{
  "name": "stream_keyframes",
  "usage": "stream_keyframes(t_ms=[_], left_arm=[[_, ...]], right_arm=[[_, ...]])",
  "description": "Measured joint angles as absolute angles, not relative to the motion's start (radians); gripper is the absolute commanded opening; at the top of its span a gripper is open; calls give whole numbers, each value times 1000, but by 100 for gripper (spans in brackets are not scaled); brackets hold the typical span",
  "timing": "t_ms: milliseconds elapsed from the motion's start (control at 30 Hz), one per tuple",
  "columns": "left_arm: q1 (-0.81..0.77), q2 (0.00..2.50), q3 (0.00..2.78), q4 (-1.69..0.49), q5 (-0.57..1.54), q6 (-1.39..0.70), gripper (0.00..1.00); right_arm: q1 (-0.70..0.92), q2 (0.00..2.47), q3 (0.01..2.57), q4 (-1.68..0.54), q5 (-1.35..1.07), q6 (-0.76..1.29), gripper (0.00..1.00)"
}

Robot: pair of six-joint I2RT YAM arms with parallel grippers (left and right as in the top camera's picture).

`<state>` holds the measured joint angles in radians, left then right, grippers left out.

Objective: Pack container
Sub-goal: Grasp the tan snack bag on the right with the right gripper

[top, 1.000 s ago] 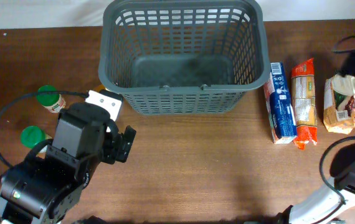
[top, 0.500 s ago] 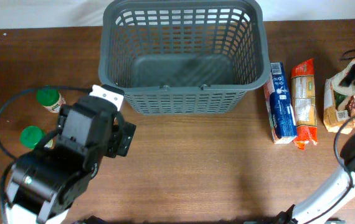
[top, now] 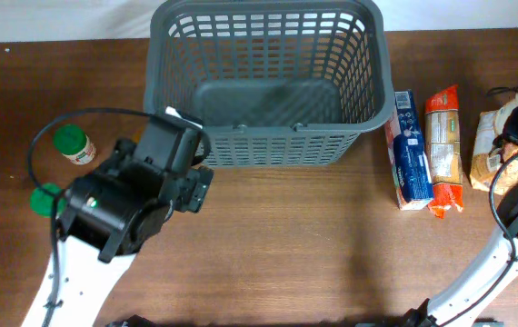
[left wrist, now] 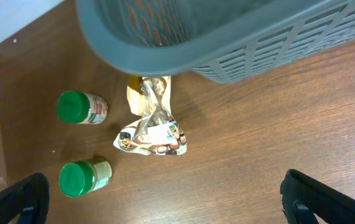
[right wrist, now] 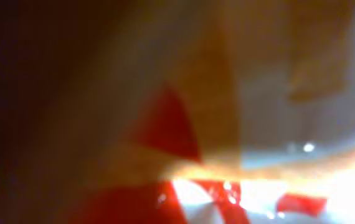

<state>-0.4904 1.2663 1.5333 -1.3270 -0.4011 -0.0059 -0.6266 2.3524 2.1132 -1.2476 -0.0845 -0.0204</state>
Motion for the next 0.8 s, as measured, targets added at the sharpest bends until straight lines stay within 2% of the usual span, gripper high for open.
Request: stream_keyframes(t_ms=[300, 467, 633, 800], left_arm=[[-490, 1300, 1533, -1336, -422, -13, 99], [-476, 1278, 1533, -1334, -535, -114, 99], [-366, 1216, 1533, -1299, -635, -204, 99], [-162, 1181, 1533, -1265, -670, -237, 99]], right_arm=[[-624, 2327, 2108, -1247, -86, 4, 4], [-597, 2230, 2109, -1251, -89, 8, 4], [-519, 1984, 2127, -1249, -88, 1, 4], [-355, 1732, 2172, -1238, -101, -47, 4]])
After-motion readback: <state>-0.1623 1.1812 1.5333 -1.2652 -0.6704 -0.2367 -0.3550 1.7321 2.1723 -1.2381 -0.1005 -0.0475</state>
